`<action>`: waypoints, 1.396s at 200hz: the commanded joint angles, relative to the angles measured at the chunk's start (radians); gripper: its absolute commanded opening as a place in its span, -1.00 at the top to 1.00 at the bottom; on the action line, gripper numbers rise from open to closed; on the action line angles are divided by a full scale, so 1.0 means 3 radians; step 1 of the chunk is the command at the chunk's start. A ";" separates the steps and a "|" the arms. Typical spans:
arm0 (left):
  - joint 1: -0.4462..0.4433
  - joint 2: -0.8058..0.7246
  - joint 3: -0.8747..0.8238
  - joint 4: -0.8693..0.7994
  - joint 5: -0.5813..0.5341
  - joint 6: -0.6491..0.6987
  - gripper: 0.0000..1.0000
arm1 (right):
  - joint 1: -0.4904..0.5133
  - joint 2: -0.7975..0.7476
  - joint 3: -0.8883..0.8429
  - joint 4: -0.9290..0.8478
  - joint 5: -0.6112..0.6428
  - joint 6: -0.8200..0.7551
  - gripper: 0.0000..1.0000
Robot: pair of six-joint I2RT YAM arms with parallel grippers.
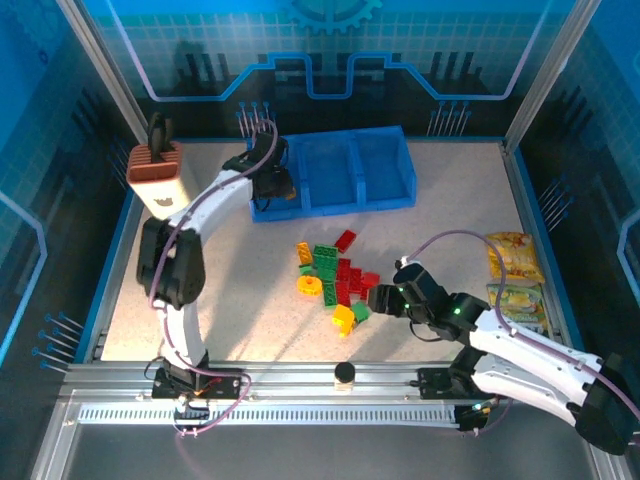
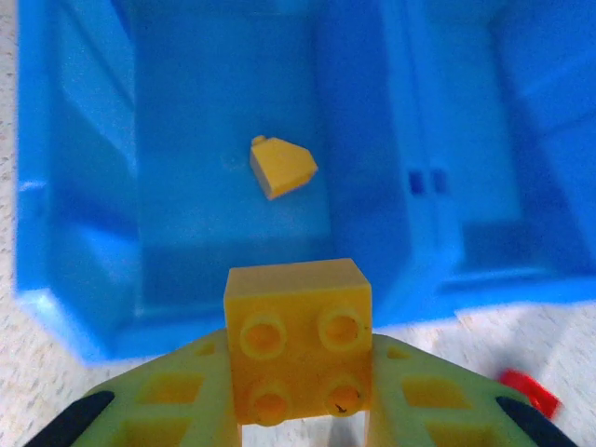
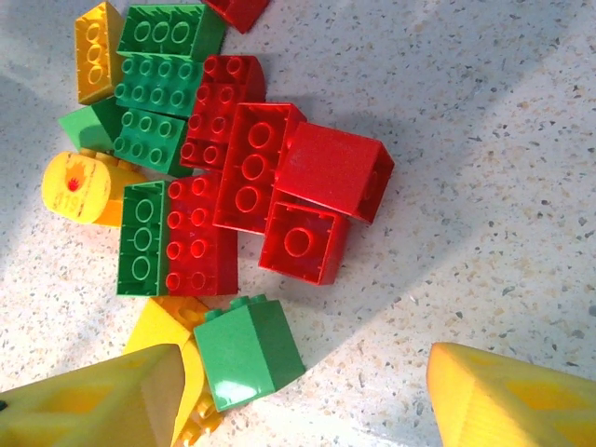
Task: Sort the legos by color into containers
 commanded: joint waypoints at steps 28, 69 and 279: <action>0.0118 0.0567 0.0694 -0.0302 0.0100 0.0145 0.38 | 0.0048 -0.0256 -0.0048 -0.0222 0.0074 0.0069 -0.40; 0.0140 0.0615 0.0921 -0.0607 0.0173 0.0161 -0.40 | 0.0057 -0.0324 -0.0061 -0.0270 0.0083 0.0087 -0.40; -0.1327 -0.1025 -0.2220 0.0314 0.0536 -0.0266 -0.67 | 0.0170 0.0353 0.0036 0.0217 -0.0006 0.0053 -0.40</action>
